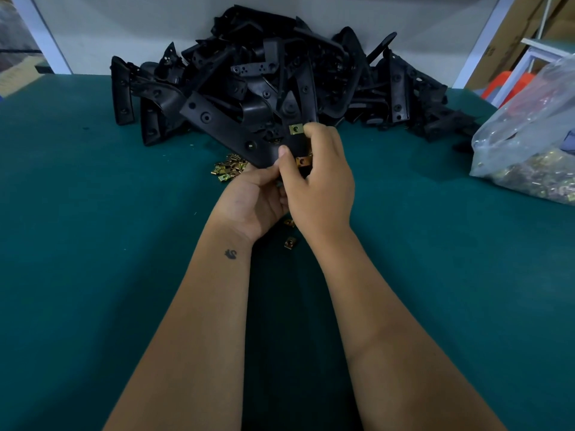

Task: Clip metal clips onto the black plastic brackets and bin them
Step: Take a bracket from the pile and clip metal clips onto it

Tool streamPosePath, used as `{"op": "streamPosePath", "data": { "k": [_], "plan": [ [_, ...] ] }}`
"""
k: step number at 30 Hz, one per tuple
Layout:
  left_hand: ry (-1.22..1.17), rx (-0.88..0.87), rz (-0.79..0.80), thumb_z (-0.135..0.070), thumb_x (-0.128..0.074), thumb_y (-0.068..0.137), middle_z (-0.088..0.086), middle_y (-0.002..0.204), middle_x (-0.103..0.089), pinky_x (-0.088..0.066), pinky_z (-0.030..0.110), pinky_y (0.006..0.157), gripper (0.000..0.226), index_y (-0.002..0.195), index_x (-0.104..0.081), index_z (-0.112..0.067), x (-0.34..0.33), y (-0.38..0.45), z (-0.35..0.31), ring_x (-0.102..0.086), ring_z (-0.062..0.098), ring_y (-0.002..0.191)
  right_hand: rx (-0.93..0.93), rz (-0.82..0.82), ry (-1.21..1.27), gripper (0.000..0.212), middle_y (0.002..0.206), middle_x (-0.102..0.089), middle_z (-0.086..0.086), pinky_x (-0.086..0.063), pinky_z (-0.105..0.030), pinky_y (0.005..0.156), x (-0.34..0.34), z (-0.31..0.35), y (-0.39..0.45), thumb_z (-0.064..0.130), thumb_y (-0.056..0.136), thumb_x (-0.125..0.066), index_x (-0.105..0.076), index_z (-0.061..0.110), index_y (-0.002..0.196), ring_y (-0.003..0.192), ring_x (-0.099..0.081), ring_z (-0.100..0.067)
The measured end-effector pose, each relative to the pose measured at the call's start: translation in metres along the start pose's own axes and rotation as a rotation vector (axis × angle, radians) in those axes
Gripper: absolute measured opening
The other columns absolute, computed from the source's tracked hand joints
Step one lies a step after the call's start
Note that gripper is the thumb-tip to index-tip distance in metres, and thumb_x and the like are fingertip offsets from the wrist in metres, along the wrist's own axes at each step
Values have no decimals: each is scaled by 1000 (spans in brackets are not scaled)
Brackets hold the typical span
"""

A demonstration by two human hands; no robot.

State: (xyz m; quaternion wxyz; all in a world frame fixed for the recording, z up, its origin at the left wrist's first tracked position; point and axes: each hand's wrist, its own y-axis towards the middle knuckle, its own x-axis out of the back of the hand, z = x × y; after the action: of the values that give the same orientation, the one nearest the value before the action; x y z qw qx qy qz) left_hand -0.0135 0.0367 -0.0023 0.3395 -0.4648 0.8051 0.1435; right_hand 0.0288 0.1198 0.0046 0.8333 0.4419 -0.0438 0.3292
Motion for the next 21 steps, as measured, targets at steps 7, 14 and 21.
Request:
{"op": "streamPosePath", "data": {
  "k": [7,14,21],
  "plan": [
    [15,-12,6,-5,-45,100,0,89,-73,-50,33,75,22,110,-61,-17,2,-1,-1,-64,16,80,-19,28,9,30,108,-58,5,-44,-24,62,-2,-4,0,26,90,-63,-58,10,115,86,-49,-3],
    [-104,-18,-47,-16,-46,101,15,127,-64,-47,44,106,27,120,-62,-4,8,4,-3,-59,30,119,-283,124,233,18,99,-59,8,-40,-8,73,-5,-2,0,27,84,-73,-59,23,95,88,-54,3],
    [-141,-347,-355,-6,-61,95,-1,73,-64,-52,24,67,27,75,-47,-18,19,9,-16,-57,15,68,-439,24,531,16,69,-57,17,-43,-12,62,3,-4,9,12,83,-73,-62,20,77,64,-52,2]
  ]
}}
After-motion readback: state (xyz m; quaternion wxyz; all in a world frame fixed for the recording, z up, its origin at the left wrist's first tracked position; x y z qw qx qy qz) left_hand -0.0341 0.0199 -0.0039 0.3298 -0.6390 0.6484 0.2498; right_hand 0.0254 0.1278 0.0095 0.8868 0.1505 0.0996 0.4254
